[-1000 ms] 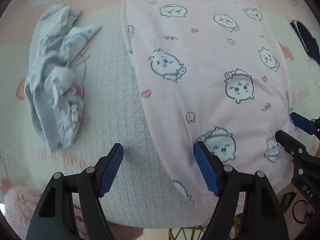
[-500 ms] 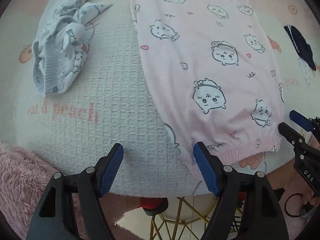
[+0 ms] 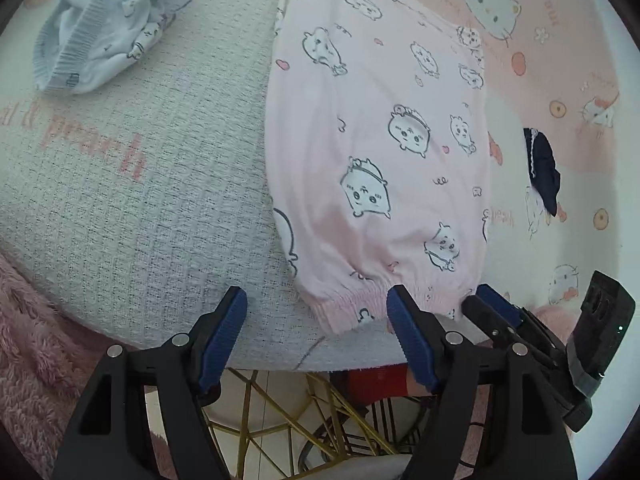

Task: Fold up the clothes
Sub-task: 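Close both grippers on the elastic waistband of the pink pants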

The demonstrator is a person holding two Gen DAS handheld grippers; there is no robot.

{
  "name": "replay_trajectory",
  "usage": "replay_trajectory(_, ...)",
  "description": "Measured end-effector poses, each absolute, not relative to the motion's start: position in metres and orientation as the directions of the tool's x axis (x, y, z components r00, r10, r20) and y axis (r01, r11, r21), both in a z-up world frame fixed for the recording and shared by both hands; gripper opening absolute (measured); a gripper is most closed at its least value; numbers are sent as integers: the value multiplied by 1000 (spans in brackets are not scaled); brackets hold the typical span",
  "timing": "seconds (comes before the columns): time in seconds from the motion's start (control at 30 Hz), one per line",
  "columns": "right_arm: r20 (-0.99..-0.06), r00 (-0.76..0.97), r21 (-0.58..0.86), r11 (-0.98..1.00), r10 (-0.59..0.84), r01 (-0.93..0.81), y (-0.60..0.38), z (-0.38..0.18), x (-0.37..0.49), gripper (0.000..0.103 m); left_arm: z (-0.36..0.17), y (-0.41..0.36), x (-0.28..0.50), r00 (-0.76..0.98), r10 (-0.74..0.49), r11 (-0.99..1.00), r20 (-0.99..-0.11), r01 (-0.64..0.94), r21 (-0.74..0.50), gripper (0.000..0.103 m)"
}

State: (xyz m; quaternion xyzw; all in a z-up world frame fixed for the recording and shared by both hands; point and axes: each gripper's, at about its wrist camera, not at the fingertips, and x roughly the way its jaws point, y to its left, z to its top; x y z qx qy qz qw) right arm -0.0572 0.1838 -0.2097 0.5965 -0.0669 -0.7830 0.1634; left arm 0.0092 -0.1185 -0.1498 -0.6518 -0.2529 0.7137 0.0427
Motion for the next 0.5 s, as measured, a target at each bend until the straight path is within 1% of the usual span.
replay_trajectory(0.07, -922, -216, 286, -942, -320, 177, 186, -214, -54, 46, -153, -122, 7, -144, 380, -876, -914, 261, -405, 73)
replay_trajectory(0.1, -927, -211, 277, -945, -311, 177, 187, -214, -52, 46, -154, -124, 6, -143, 374, -880, -916, 257, -399, 70)
replay_trajectory(0.13, -928, -213, 268, -946, -304, 182, 179, -216, -56, 46, -156, -125, 5, -142, 368, -884, -919, 253, -393, 62)
replay_trajectory(0.17, -930, -216, 260, -947, -298, 188, 170, -218, -59, 46, -155, -128, 7, -147, 382, -876, -912, 256, -408, 57)
replay_trajectory(0.2, -926, -221, 270, -945, -307, 184, 171, -217, -59, 46, -153, -130, 9, -152, 396, -868, -906, 258, -423, 44)
replay_trajectory(0.23, -921, -226, 280, -943, -317, 180, 171, -216, -60, 46, -152, -133, 9, -153, 421, -855, -894, 263, -448, 35)
replay_trajectory(0.27, -917, -230, 290, -941, -326, 177, 171, -215, -60, 46, -152, -133, 12, -155, 441, -843, -884, 266, -467, 33)
replay_trajectory(0.33, -908, -241, 310, -936, -344, 170, 172, -213, -61, 46, -151, -138, 21, -159, 449, -836, -879, 273, -476, 33)
replay_trajectory(0.37, -901, -255, 316, -934, -351, 167, 174, -210, -62, 44, -153, -141, 26, -158, 455, -832, -876, 276, -482, 33)
replay_trajectory(0.43, -894, -266, 328, -931, -361, 160, 175, -206, -63, 44, -164, -144, 16, -153, 471, -822, -869, 282, -495, 33)
replay_trajectory(0.5, -899, -237, 344, -928, -369, 143, 174, -214, -67, 44, -171, -139, 4, -156, 479, -818, -864, 279, -503, 33)
